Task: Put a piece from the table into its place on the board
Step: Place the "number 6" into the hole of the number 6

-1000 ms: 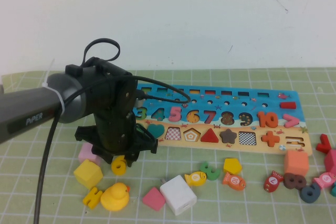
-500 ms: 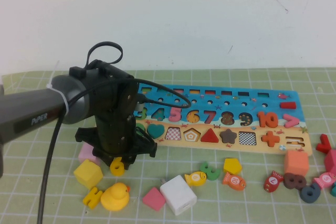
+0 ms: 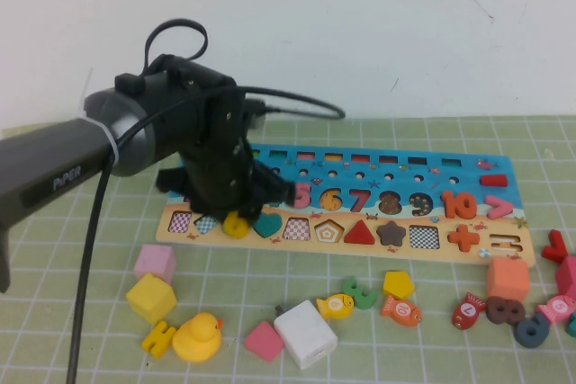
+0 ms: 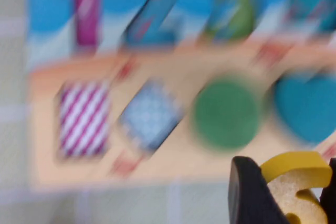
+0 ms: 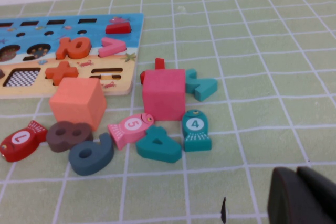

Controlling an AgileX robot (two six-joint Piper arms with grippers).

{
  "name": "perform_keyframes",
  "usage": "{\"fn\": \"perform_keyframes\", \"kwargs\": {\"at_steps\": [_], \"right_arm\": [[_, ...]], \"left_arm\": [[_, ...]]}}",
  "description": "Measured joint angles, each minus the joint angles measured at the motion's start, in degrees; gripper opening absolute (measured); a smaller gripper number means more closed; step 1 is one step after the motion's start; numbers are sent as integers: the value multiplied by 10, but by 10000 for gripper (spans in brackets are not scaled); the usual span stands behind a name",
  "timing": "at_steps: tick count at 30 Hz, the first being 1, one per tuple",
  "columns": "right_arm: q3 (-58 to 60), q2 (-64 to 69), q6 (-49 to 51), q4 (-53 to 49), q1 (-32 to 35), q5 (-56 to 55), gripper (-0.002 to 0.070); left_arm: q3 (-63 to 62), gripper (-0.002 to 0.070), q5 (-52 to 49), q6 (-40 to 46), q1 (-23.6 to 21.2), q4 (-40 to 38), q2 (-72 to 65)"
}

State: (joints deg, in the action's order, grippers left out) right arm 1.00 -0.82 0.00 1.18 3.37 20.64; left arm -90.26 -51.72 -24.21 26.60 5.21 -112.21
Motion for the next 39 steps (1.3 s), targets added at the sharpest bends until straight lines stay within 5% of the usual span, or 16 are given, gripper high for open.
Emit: {"fn": "perform_keyframes", "kwargs": {"at_steps": [9,17,39], "right_arm": [[0,0,0,0,0,0,-3],[0,0,0,0,0,0,-3],[0,0,-4,0,0,0,-3]], "left_arm": [[-28,249,177,0,26,-81,-36],[-106,249,182,4,64,-94,-105],[-245,248,58,-14,65,-20,-188]]}}
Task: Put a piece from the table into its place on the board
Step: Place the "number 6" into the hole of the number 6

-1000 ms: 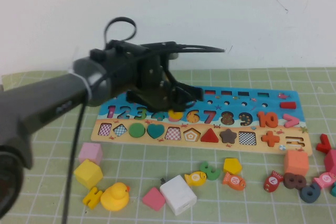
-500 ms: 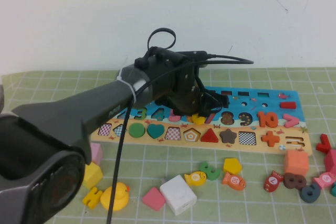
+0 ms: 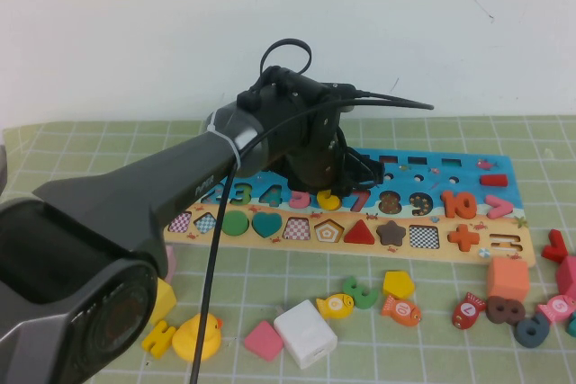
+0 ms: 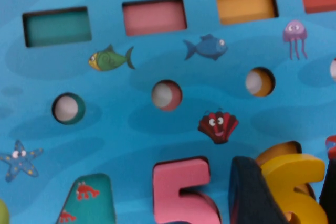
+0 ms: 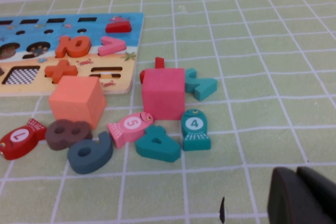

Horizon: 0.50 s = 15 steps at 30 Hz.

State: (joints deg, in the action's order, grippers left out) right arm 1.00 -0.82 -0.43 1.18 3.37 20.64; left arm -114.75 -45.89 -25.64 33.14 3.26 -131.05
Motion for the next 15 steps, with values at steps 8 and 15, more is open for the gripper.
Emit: {"fn": "perform_keyframes", "kwargs": {"at_steps": [8,15], "right_arm": [[0,0,-1,0,0,0,-3],[0,0,-1,0,0,0,-3]], "left_arm": [[-1,248,0,-3,0,9,-4],[-1,248,4,-4,0,6,-5]]}}
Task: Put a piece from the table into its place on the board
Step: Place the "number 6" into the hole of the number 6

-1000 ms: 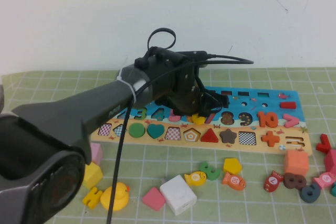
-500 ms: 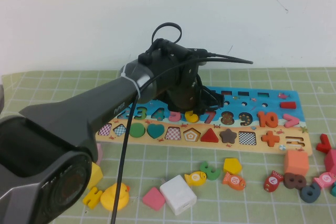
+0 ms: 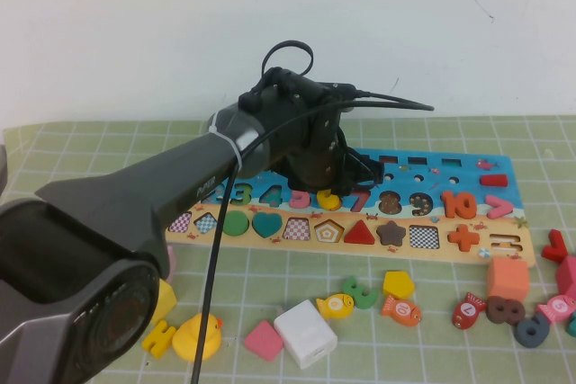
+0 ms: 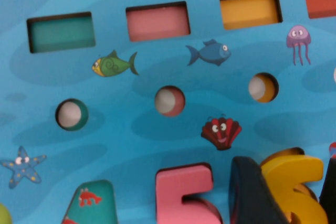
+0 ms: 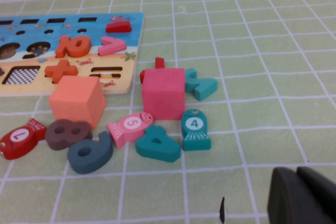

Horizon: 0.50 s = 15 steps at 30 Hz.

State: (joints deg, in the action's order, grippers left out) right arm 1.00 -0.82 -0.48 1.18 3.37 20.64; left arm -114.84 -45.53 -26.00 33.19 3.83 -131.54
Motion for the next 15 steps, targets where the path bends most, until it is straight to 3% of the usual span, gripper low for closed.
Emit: {"fn": "perform_keyframes", "kwargs": {"at_steps": [15], "right_arm": [[0,0,0,0,0,0,-3]], "left_arm": [[0,246,7,-41,1,-4,-2]]}}
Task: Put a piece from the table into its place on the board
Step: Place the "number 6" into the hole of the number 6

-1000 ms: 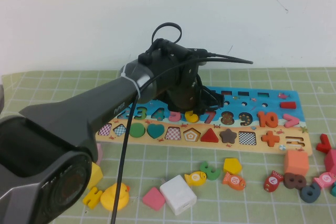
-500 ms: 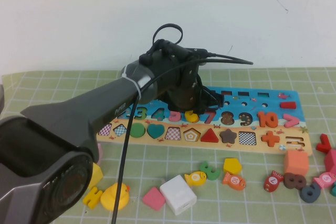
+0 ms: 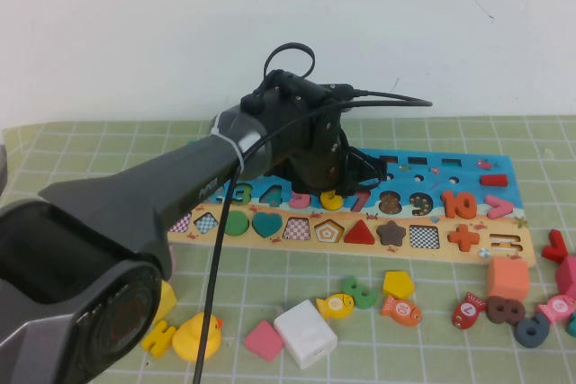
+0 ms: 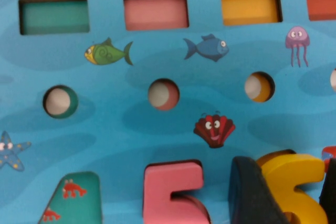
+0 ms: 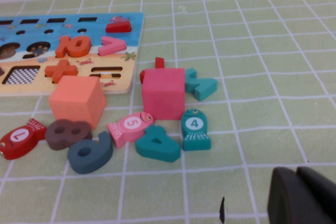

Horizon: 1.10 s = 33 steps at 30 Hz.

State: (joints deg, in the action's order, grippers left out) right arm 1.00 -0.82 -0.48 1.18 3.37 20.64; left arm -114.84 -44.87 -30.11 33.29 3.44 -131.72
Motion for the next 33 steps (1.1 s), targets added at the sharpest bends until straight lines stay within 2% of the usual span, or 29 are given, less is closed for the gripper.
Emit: {"fn": "perform_keyframes", "kwargs": {"at_steps": [33], "right_arm": [[0,0,0,0,0,0,-3]], "left_arm": [[0,246,-8,-29,15,49,0]]}}
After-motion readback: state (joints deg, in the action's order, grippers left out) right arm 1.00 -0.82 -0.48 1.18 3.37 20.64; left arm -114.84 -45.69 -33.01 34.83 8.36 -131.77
